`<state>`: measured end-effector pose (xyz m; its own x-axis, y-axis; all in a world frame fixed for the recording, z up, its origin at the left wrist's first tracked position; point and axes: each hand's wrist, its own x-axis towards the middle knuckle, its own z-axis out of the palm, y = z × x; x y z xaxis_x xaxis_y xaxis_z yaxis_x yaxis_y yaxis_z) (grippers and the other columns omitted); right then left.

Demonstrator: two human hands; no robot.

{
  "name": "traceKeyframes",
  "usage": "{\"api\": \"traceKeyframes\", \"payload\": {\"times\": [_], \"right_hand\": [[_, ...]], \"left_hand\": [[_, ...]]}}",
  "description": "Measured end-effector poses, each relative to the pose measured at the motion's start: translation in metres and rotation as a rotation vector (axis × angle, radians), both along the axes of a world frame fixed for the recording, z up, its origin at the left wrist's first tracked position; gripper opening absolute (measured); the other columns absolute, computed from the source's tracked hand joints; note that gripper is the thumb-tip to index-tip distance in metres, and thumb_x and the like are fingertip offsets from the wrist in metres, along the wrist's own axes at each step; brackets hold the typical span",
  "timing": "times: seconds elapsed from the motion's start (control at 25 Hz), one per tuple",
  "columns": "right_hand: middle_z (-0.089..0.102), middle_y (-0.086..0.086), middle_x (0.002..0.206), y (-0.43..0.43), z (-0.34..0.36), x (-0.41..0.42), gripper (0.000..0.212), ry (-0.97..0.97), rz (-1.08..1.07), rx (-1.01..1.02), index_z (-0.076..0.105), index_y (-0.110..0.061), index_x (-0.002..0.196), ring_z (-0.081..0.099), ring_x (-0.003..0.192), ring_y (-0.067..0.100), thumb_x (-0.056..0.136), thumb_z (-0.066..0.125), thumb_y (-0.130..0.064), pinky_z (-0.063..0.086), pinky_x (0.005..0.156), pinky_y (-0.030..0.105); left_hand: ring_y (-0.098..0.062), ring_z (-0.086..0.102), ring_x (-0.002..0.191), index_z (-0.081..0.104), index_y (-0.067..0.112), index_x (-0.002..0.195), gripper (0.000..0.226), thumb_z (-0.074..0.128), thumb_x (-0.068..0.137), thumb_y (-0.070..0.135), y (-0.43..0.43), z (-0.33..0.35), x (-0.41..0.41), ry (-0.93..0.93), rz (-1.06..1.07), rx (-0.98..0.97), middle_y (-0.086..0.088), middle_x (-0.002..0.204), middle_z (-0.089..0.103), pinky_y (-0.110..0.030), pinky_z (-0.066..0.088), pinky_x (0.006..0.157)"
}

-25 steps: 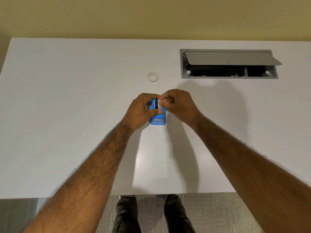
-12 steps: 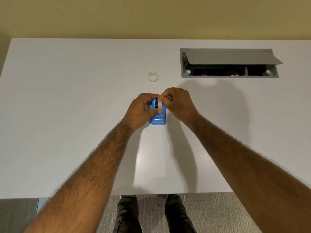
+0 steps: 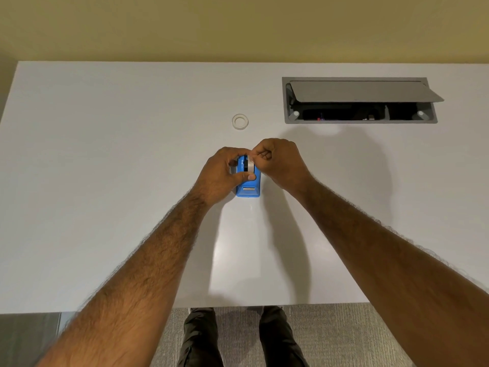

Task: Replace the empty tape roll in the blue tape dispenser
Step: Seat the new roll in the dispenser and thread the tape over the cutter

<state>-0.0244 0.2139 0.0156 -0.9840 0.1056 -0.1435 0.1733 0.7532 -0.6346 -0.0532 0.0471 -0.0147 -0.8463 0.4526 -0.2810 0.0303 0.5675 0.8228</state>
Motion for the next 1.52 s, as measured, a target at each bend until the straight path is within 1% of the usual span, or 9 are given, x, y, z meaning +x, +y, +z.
{"api": "traceKeyframes", "payload": {"times": [0.16,0.32,0.52,0.64,0.84,1.08,1.24,1.36,1.52], "right_hand": [[0.073,0.010,0.084,-0.002,0.004,0.000,0.016,0.012,-0.007,0.036,0.071,-0.004,0.087,0.054,0.068,0.011,0.087,0.058,-0.013,0.033,0.059,0.006],[0.071,0.014,0.082,-0.003,0.001,0.000,0.017,0.027,-0.005,0.047,0.069,-0.001,0.085,0.059,0.068,0.022,0.087,0.058,-0.013,0.039,0.059,0.015],[0.072,0.010,0.082,0.000,0.001,-0.001,0.016,0.003,-0.038,-0.028,0.070,-0.005,0.083,0.057,0.068,0.013,0.087,0.057,-0.012,0.040,0.061,0.011],[0.072,0.006,0.082,0.003,0.008,0.000,0.016,-0.036,0.008,-0.046,0.073,-0.005,0.086,0.059,0.069,0.013,0.086,0.060,-0.015,0.039,0.062,0.010],[0.072,0.012,0.085,-0.001,0.007,-0.007,0.020,-0.049,0.091,0.076,0.072,-0.003,0.087,0.064,0.075,0.023,0.089,0.060,-0.020,0.041,0.063,0.018],[0.073,0.011,0.086,-0.002,0.010,-0.004,0.021,-0.024,0.033,0.037,0.072,-0.005,0.090,0.065,0.077,0.022,0.090,0.054,-0.015,0.050,0.073,0.026],[0.073,0.005,0.088,-0.001,0.014,0.010,0.018,-0.023,-0.112,-0.082,0.072,-0.008,0.096,0.065,0.078,0.017,0.090,0.056,-0.013,0.054,0.079,0.029],[0.073,0.003,0.085,-0.010,0.011,0.026,0.016,-0.023,-0.270,-0.116,0.073,-0.012,0.093,0.066,0.077,0.017,0.087,0.059,-0.017,0.056,0.078,0.034],[0.073,0.008,0.079,-0.028,0.013,0.041,0.012,-0.136,-0.609,-0.419,0.072,-0.013,0.082,0.070,0.072,0.025,0.082,0.061,-0.014,0.061,0.071,0.040]], "left_hand": [[-0.013,0.060,0.104,0.063,0.025,0.124,0.050,0.085,0.079,0.028,0.000,0.000,0.000,-0.004,0.003,0.018,0.005,0.120,0.064,-0.023,0.047,0.092],[-0.013,0.059,0.104,0.063,0.026,0.124,0.049,0.084,0.080,0.030,0.000,-0.001,0.001,0.000,-0.003,0.005,0.007,0.118,0.062,-0.014,0.042,0.086],[-0.012,0.060,0.104,0.063,0.028,0.123,0.049,0.084,0.079,0.028,0.000,-0.001,0.001,-0.008,0.003,0.015,0.008,0.118,0.062,-0.014,0.042,0.084],[-0.012,0.059,0.103,0.063,0.028,0.122,0.047,0.084,0.080,0.027,0.000,-0.001,0.001,-0.002,-0.003,0.018,0.008,0.118,0.062,-0.012,0.040,0.083],[-0.011,0.059,0.103,0.063,0.027,0.122,0.047,0.084,0.080,0.028,-0.001,-0.001,0.001,0.010,-0.004,0.012,0.008,0.117,0.062,-0.008,0.038,0.081],[-0.013,0.060,0.104,0.063,0.028,0.121,0.046,0.084,0.079,0.027,-0.001,0.000,0.001,0.006,-0.004,0.015,0.007,0.118,0.062,-0.011,0.040,0.084],[-0.012,0.060,0.103,0.063,0.027,0.123,0.053,0.087,0.075,0.024,-0.001,-0.001,0.002,0.007,-0.001,0.034,0.007,0.121,0.063,-0.010,0.041,0.083],[-0.009,0.061,0.103,0.062,0.028,0.124,0.058,0.088,0.072,0.022,-0.003,-0.003,0.002,0.024,-0.010,0.048,0.008,0.121,0.062,-0.011,0.043,0.085],[-0.011,0.062,0.107,0.060,0.025,0.127,0.062,0.088,0.072,0.018,-0.004,-0.003,0.005,0.047,-0.013,0.052,0.006,0.126,0.060,-0.011,0.045,0.089]]}}
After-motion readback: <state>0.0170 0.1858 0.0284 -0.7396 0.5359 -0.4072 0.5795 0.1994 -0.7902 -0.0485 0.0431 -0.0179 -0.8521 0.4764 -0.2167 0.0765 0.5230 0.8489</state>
